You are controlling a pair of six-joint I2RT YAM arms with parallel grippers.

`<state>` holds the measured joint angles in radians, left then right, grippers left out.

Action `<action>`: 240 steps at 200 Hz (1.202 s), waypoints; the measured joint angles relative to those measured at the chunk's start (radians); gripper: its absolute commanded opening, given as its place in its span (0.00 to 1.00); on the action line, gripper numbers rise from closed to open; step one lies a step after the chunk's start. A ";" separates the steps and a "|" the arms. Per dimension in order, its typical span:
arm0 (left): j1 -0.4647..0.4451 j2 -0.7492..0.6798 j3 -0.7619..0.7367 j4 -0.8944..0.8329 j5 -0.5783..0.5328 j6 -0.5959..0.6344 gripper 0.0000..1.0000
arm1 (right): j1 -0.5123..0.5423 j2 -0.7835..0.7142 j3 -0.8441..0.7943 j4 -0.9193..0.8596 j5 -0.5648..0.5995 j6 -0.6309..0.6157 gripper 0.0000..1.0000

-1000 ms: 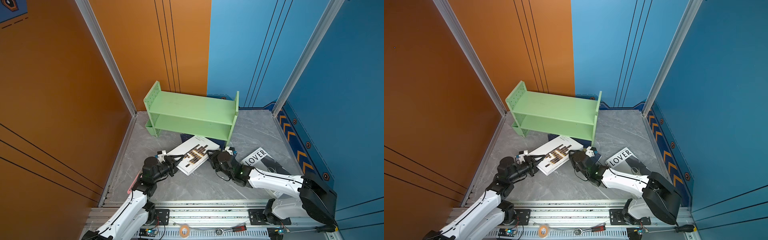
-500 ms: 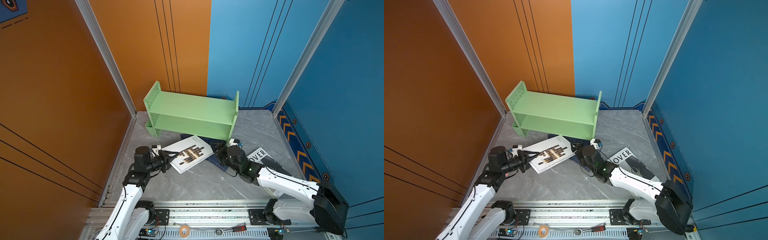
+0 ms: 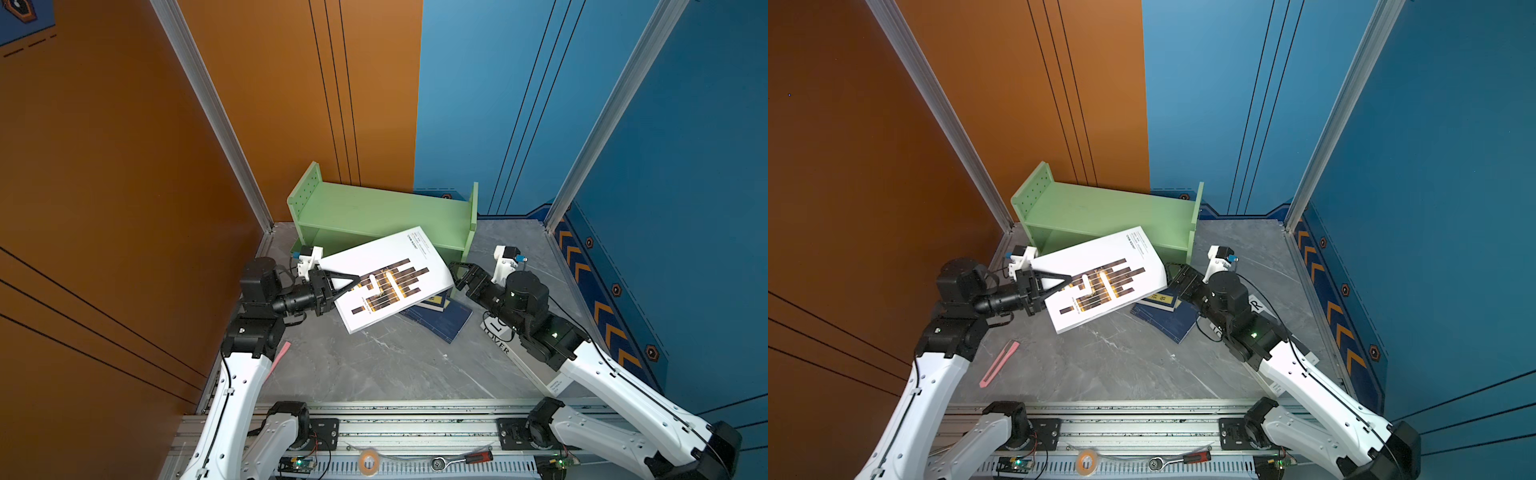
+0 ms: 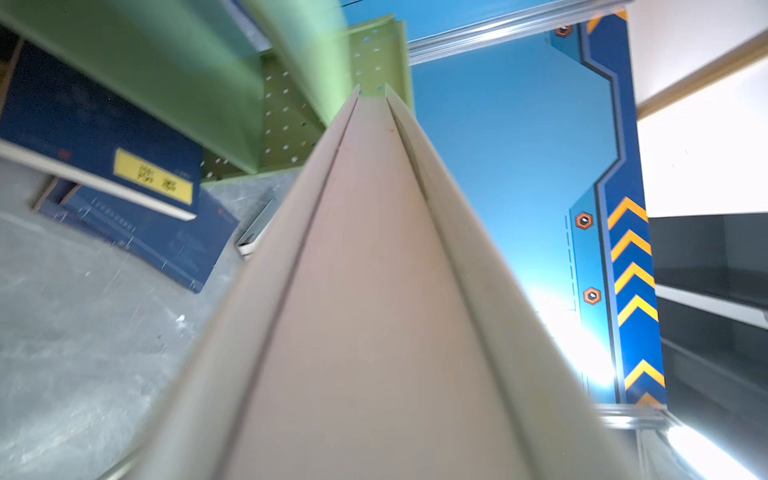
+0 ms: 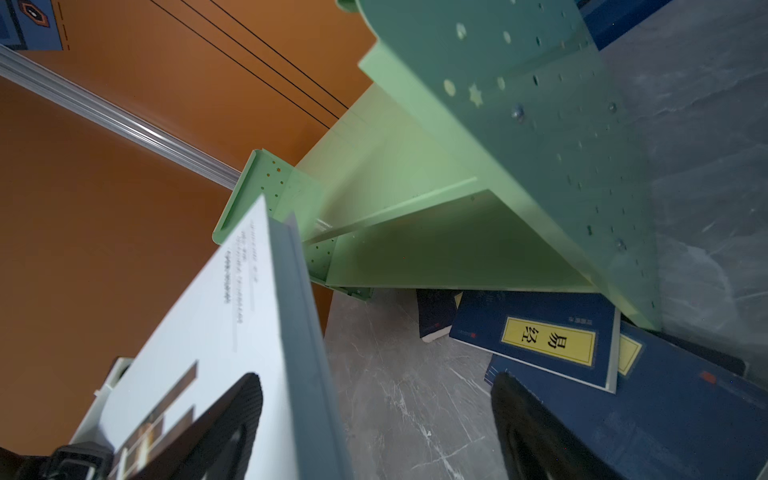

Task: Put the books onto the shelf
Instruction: 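Lift the white portfolio off the blue books, gripping opposite edges with both grippers, then carry the white portfolio with both grippers up over the green shelf top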

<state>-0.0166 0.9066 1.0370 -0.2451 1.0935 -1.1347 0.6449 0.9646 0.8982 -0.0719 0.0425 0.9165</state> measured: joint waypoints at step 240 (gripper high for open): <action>-0.009 0.783 0.616 -0.112 0.101 0.370 0.26 | -0.177 0.304 0.368 -0.115 0.063 -0.238 0.94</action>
<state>-0.0254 1.6894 1.6531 -0.3573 1.1950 -0.7650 0.4683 1.2690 1.2659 -0.1867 0.1059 0.6785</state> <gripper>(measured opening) 0.263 0.943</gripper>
